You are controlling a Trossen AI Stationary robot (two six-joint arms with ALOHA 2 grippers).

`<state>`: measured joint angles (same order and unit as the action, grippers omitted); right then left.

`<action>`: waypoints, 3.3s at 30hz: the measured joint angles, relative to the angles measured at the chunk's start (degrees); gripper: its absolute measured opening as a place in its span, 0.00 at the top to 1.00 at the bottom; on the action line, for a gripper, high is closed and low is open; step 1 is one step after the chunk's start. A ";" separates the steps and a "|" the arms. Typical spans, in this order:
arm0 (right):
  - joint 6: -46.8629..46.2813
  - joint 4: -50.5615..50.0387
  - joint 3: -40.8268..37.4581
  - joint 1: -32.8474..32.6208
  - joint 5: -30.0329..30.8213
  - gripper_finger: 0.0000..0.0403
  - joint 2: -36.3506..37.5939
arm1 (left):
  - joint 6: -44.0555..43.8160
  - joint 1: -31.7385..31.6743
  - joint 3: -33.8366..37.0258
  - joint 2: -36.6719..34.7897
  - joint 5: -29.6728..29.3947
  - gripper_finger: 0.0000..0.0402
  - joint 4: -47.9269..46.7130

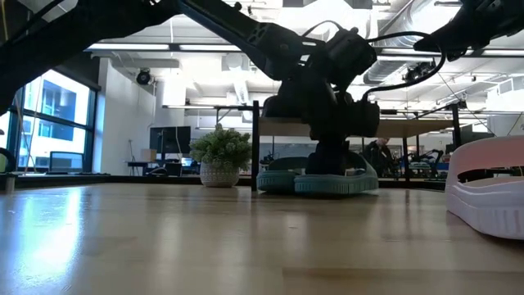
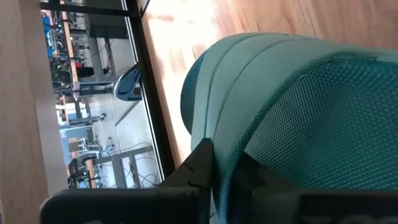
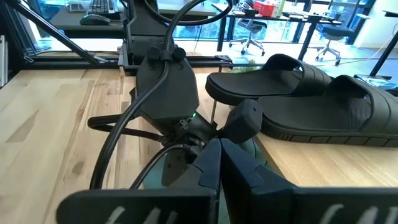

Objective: Pick and place slides into the shelf
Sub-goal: Put the green slide under the shelf

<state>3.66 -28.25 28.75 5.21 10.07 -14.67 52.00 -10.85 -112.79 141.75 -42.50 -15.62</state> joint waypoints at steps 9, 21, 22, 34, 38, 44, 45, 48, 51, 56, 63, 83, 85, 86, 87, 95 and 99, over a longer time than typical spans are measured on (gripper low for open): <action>-0.01 0.00 0.00 0.00 -0.11 1.00 0.00 | -1.44 0.81 0.04 0.00 -0.38 0.78 0.43; 0.00 -0.02 0.00 0.00 -0.17 1.00 -0.01 | -1.21 3.57 0.04 -0.11 -6.29 0.55 0.81; 0.00 -0.02 0.00 0.00 -0.17 1.00 -0.01 | -1.17 3.89 0.04 -0.11 -6.85 0.54 0.80; -0.02 -0.04 0.00 -0.02 -0.19 1.00 0.00 | -5.69 8.68 0.04 -5.50 -12.59 0.48 -4.23; -0.09 -0.05 0.00 -0.01 -0.20 1.00 -0.01 | -13.15 10.50 0.04 -9.48 -12.74 0.48 -11.01; -0.18 -0.13 0.00 0.00 -0.20 1.00 -0.01 | -30.96 13.04 0.04 -15.61 -12.55 0.48 -29.39; -0.29 -0.13 0.00 0.00 -0.18 1.00 -0.01 | -34.38 13.45 0.04 -16.40 -12.13 0.48 -33.20; -2.47 -0.69 0.00 -0.01 -0.04 1.00 -0.54 | -44.56 14.25 0.04 -18.60 -8.83 0.48 -43.92; -3.24 -1.14 0.00 -0.02 0.41 1.00 -3.02 | -52.62 14.81 0.04 -20.17 -3.93 0.48 -51.24; -5.05 -1.11 0.00 0.00 3.59 1.00 -10.05 | -59.75 16.15 0.04 -20.92 -1.51 0.48 -59.19; -8.16 0.61 0.00 1.33 7.42 1.00 -15.81 | -66.49 15.34 0.13 -22.39 -1.48 0.48 -66.37; -36.22 8.49 -7.36 -5.88 17.26 1.00 -36.72 | -70.31 14.66 25.14 -37.87 0.07 0.48 -51.32; -36.28 11.18 -8.05 -6.13 18.93 1.00 -39.40 | -69.84 14.65 26.45 -37.88 0.08 0.48 -49.63; -36.56 12.55 -8.07 -6.37 19.77 1.00 -40.94 | -69.78 14.64 27.05 -37.88 0.11 0.48 -50.00; -36.86 12.86 -8.07 -6.63 20.63 1.00 -42.13 | -69.77 14.64 27.57 -37.88 0.18 0.48 -50.21; -43.81 17.32 -8.11 -8.50 22.86 1.00 -54.00 | -65.56 14.62 33.01 -38.51 2.29 0.48 -41.74; -44.29 23.45 -8.11 -8.48 23.00 1.00 -59.70 | -63.78 14.60 34.70 -38.87 3.97 0.48 -37.82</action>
<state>-40.63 -4.80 20.64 -3.27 33.06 -74.37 -11.78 3.75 -78.09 102.88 -38.53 -53.44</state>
